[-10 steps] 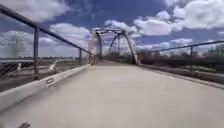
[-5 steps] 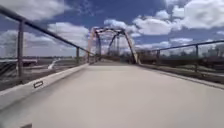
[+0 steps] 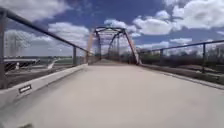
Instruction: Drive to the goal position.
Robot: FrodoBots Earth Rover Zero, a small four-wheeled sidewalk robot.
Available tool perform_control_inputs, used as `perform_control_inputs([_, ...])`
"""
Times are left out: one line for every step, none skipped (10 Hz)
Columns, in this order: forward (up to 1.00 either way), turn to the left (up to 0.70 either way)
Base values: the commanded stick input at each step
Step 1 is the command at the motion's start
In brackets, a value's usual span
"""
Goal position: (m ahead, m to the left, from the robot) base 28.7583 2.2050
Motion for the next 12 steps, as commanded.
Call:
perform_control_inputs([0.70, 0.27])
perform_control_inputs([0.70, 0.05])
perform_control_inputs([0.70, 0.00])
perform_control_inputs([0.70, 0.12])
perform_control_inputs([0.70, 0.27])
perform_control_inputs([0.70, 0.06])
perform_control_inputs([0.70, 0.00])
perform_control_inputs([0.70, 0.00])
perform_control_inputs([0.70, 0.00])
perform_control_inputs([0.70, 0.00])
perform_control_inputs([0.70, 0.00])
perform_control_inputs([0.70, 0.00])
